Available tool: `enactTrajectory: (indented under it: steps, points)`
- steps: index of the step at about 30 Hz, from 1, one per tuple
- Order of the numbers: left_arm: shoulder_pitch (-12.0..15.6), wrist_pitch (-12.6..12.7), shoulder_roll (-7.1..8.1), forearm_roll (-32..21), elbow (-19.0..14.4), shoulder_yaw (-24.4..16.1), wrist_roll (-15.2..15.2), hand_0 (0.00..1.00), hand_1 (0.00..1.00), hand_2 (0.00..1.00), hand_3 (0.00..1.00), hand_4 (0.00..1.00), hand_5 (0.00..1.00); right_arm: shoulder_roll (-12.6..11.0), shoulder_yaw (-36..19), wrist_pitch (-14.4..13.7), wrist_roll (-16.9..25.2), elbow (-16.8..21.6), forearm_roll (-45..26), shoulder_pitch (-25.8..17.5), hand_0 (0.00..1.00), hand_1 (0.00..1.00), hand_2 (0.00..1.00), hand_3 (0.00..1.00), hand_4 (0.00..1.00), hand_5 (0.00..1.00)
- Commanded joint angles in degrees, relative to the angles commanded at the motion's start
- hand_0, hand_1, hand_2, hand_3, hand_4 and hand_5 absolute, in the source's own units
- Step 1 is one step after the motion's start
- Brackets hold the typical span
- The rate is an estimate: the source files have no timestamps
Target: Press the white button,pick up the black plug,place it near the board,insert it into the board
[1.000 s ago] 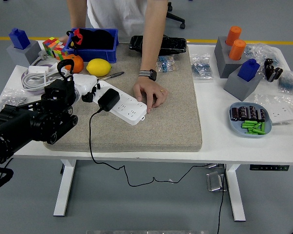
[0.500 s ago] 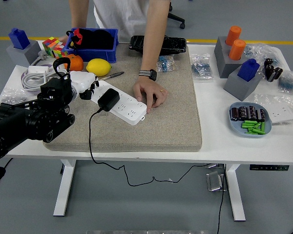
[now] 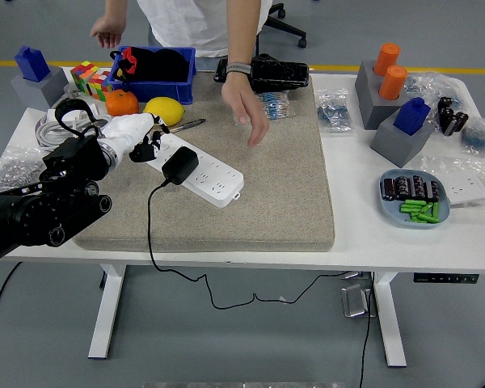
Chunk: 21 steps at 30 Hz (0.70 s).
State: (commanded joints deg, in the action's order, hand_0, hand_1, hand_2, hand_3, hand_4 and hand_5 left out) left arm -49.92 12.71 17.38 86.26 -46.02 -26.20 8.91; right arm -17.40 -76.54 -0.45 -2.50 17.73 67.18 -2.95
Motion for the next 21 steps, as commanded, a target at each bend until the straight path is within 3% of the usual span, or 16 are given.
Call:
enactTrajectory:
  steps: [1,6,7,12,13,18,19,21]
  points:
    - [1.0,0.2,0.38,0.2,-1.1,-2.6,-0.3,0.451,0.616,0.623,0.704,0.688,0.002,0.0,-0.1,0.0,0.0,0.0,0.0,0.0,0.799,0.689,0.686,0.651,0.771,0.403]
    - [6.7,1.3,2.24,0.0,-7.4,-14.5,-2.1,0.451,0.616,0.623,0.704,0.688,0.002,0.0,0.0,-0.1,0.0,0.0,0.1,-0.1,0.799,0.689,0.686,0.651,0.771,0.403]
    - [8.1,1.7,2.48,-0.1,-8.9,-17.1,-2.6,0.817,0.861,0.837,0.795,0.881,0.332,0.0,0.1,-0.1,0.0,0.0,0.2,-0.2,0.799,0.689,0.686,0.651,0.771,0.403]
    - [13.5,2.4,2.00,0.3,-13.4,-28.5,-4.4,0.817,0.861,0.837,0.795,0.881,0.332,-0.1,0.4,-0.1,0.0,0.0,0.1,-0.2,0.799,0.689,0.686,0.651,0.771,0.403]
    - [14.8,2.4,1.52,0.4,-14.2,-30.7,-4.7,0.913,0.959,0.929,0.886,0.931,0.574,-0.1,0.4,-0.1,0.0,0.0,0.1,-0.2,0.799,0.689,0.687,0.652,0.771,0.402]
    - [19.9,2.7,-0.28,0.3,-16.6,-38.0,-6.8,0.913,0.959,0.929,0.886,0.931,0.574,-0.2,0.7,-0.1,0.0,0.0,0.2,0.0,0.799,0.689,0.687,0.652,0.771,0.402]
    - [21.1,2.8,-0.66,0.2,-17.2,-39.6,-7.4,0.985,0.994,0.975,0.948,0.977,0.876,-0.2,0.7,-0.1,0.0,0.0,0.3,0.1,0.799,0.689,0.686,0.652,0.773,0.404]
    - [23.4,3.3,-1.25,-0.5,-18.4,-42.6,-9.1,0.985,0.994,0.975,0.948,0.977,0.876,-0.3,0.7,-0.1,-0.1,0.0,0.3,0.3,0.799,0.689,0.686,0.652,0.773,0.404]
